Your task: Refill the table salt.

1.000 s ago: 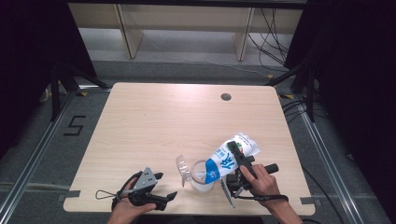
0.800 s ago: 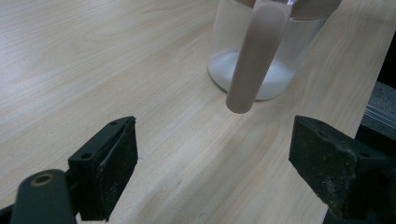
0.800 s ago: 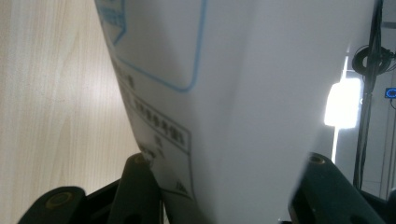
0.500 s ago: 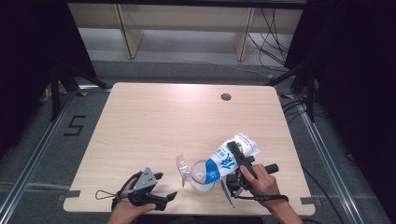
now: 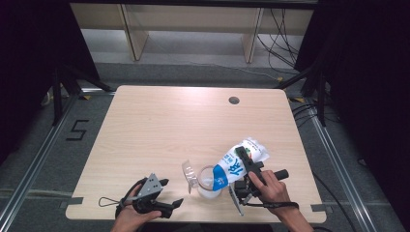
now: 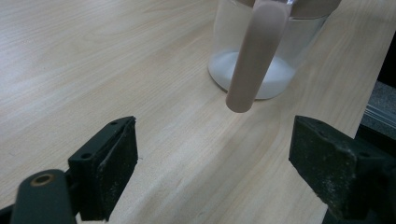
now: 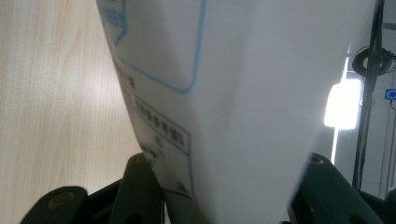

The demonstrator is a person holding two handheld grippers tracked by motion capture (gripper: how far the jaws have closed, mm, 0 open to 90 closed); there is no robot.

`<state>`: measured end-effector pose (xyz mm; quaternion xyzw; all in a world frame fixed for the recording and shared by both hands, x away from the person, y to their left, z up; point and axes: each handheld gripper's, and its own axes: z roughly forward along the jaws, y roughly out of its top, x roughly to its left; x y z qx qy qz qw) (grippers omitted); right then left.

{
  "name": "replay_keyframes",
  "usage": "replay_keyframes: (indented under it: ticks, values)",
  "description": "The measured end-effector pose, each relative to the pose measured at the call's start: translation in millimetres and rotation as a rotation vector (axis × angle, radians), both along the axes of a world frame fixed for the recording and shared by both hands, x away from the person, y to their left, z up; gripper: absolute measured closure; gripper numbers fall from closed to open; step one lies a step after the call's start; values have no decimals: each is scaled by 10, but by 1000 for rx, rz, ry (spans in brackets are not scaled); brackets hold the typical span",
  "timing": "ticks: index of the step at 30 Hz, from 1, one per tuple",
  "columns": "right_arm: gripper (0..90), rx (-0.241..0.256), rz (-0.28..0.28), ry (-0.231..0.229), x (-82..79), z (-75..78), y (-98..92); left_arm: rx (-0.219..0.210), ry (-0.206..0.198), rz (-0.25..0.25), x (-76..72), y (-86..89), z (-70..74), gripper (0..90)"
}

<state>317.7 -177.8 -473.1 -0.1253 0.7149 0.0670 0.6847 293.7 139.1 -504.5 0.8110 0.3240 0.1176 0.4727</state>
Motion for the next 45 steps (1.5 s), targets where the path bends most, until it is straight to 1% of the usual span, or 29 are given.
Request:
replay_keyframes:
  ticks: [3,5,6,7,11,13,15,16,17,18,19,23,24,25,27,30,31,32,33,35,36,37,38,39,40,42,43,44,45]
  values:
    - [610,6,-3,0,-1,-6,-1,1,-2,-1,0,0,1,152]
    - [610,-33,25,-18,17,27,10,9,-7,-10,2,8,7,152]
    - [611,-6,5,-6,3,6,2,-5,0,-4,4,1,-1,152]
    - [611,-9,8,-4,5,7,2,11,-6,-10,8,8,9,152]
    - [613,12,-1,7,1,-11,-4,8,-8,-9,3,2,1,152]
    - [613,-7,4,-5,2,4,0,12,8,1,-4,0,10,152]
    - [615,3,0,-3,1,-1,0,-2,0,-11,1,-3,-5,152]
    - [615,-15,-2,-5,-1,11,5,5,5,-12,1,1,-2,152]
    - [615,3,-3,-3,-3,-1,0,6,5,-10,1,1,-2,152]
    - [615,-5,4,-6,2,4,1,16,3,-10,7,7,1,152]
    - [616,10,1,2,3,-8,0,8,4,-4,0,-2,2,152]
    - [618,9,1,2,3,-10,1,18,4,-12,6,6,-1,152]
    - [619,-19,-18,-5,-7,11,-2,21,6,-9,5,7,5,152]
    - [619,-15,-17,2,-7,9,2,3,2,-5,1,-4,-2,152]
    - [620,-20,-11,-7,-6,9,-2,26,4,-15,1,8,4,152]
    - [623,-11,-16,-7,-7,3,-4,23,5,-14,1,1,5,152]
    - [623,-20,-11,-9,-5,9,-2,29,2,-14,1,4,5,152]
    - [623,-23,-10,-8,-5,12,-1,18,-7,-19,3,-4,-1,152]
    - [624,4,4,-2,2,-8,3,23,-13,-24,9,-1,-1,152]
    - [625,5,2,-1,2,-8,3,36,-4,-20,7,7,5,152]
    - [626,-21,-10,-10,-4,11,-1,26,-2,-11,3,0,-3,152]
    - [626,2,3,-1,1,-7,3,6,2,-9,-5,-12,-5,152]
    - [627,-4,7,-1,2,-6,1,13,-1,-12,0,-8,-4,152]
    - [627,-2,6,-1,2,-8,1,47,-2,-15,8,11,6,152]
    - [628,6,3,0,1,-9,3,32,3,-13,3,4,4,152]
    - [628,5,4,0,2,-8,4,32,1,-13,2,4,5,152]
    - [628,-2,7,-1,1,-6,1,20,0,-15,-1,-2,-2,151]
    - [629,-3,8,-2,3,-5,1,34,1,-14,2,6,4,152]
    - [629,6,1,0,1,-8,3,25,3,-13,1,2,4,152]
